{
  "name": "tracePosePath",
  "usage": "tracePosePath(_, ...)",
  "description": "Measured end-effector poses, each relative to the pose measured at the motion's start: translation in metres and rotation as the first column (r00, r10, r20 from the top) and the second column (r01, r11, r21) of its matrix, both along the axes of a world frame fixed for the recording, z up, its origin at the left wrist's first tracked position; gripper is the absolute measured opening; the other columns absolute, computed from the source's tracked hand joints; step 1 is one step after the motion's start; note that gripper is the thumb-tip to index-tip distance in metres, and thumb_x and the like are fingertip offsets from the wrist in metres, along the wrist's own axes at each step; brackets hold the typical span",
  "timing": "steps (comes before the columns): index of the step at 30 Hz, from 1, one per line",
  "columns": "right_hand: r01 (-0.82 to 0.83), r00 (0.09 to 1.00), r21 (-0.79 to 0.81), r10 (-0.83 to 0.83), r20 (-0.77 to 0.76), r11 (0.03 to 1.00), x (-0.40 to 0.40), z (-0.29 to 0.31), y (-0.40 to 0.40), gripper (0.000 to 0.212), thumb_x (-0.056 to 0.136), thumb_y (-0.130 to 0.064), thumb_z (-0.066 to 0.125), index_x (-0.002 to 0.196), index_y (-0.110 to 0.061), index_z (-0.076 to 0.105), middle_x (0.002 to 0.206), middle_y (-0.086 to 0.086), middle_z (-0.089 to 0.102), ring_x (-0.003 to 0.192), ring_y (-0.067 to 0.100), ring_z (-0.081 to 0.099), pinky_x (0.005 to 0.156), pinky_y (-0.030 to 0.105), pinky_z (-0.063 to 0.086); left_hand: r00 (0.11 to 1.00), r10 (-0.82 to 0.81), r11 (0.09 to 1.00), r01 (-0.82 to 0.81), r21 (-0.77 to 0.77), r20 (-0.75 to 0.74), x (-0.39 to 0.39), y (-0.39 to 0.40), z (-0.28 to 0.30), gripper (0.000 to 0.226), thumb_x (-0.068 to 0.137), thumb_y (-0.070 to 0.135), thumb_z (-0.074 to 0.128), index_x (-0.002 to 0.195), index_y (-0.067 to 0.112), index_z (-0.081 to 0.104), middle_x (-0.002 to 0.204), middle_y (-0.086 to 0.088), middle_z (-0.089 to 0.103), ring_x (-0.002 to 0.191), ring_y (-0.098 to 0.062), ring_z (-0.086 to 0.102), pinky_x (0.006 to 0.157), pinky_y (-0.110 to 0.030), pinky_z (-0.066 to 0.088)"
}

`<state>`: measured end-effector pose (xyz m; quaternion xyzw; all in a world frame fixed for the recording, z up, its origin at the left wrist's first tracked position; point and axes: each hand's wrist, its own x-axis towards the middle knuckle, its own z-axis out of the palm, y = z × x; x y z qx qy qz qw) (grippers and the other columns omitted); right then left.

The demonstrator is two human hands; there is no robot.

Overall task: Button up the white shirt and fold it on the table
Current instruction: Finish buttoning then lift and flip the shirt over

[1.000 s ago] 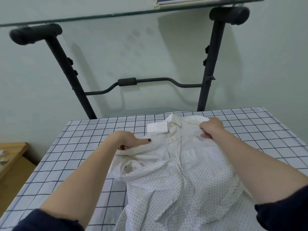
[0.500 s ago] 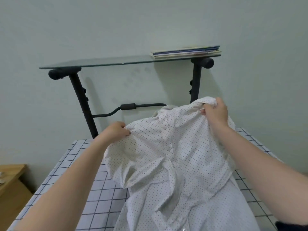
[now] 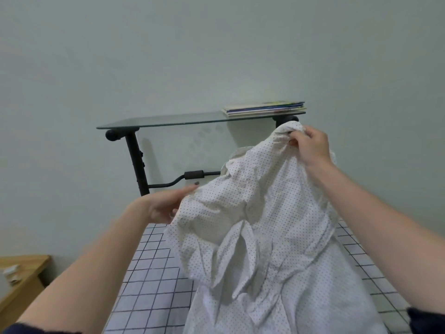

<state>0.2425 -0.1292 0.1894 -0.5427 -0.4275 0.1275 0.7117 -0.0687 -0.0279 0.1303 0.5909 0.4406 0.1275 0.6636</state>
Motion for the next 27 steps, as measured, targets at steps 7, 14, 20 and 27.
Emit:
tracePosePath(7, -0.037, 0.999, 0.072, 0.038, -0.006, 0.997, -0.002, 0.029, -0.015, 0.015, 0.086, -0.011, 0.056, 0.09, -0.018, 0.069, 0.077, -0.001, 0.062, 0.078, 0.016, 0.056, 0.071, 0.029, 0.043, 0.985, -0.143, 0.989, 0.147, 0.036, -0.096, 0.0, -0.005, 0.019, 0.054, 0.078, 0.043, 0.073, 0.122, 0.013, 0.063, 0.12, -0.007, 0.069, 0.11, -0.024, 0.065, 0.087, -0.035, 0.053)
tracePosePath(14, 0.057, 0.965, -0.068, -0.037, 0.26, 0.996, 0.009, 0.026, -0.023, 0.01, 0.089, -0.013, 0.056, 0.088, -0.01, 0.066, 0.071, -0.001, 0.055, 0.067, 0.013, 0.049, 0.062, 0.027, 0.039, 0.986, 0.124, 0.925, -0.073, 0.372, -0.114, -0.012, 0.0, 0.037, 0.026, 0.093, 0.015, 0.059, 0.069, 0.015, 0.05, 0.069, -0.001, 0.051, 0.06, -0.013, 0.047, 0.057, -0.023, 0.039)
tracePosePath(20, 0.215, 0.805, -0.204, -0.055, 0.591, 0.955, 0.008, 0.027, -0.03, 0.029, 0.092, -0.012, 0.054, 0.065, -0.015, 0.045, 0.061, 0.002, 0.043, 0.06, 0.018, 0.038, 0.055, 0.03, 0.028, 0.918, 0.387, 0.766, -0.372, 0.525, 0.085, -0.018, -0.003, 0.072, 0.027, 0.095, 0.01, 0.057, 0.071, 0.011, 0.045, 0.049, -0.002, 0.049, 0.04, -0.015, 0.058, 0.042, -0.024, 0.054)
tracePosePath(27, 0.392, 0.604, -0.107, -0.168, 0.779, 0.914, 0.007, 0.041, -0.026, 0.02, 0.085, -0.009, 0.057, 0.105, -0.006, 0.057, 0.1, 0.01, 0.053, 0.078, 0.024, 0.048, 0.066, 0.03, 0.034, 0.838, 0.444, 0.354, -0.49, 0.797, 0.318, 0.0, -0.017, 0.092, 0.027, 0.086, 0.016, 0.067, 0.106, 0.016, 0.049, 0.089, 0.002, 0.055, 0.071, -0.002, 0.054, 0.06, -0.02, 0.04)
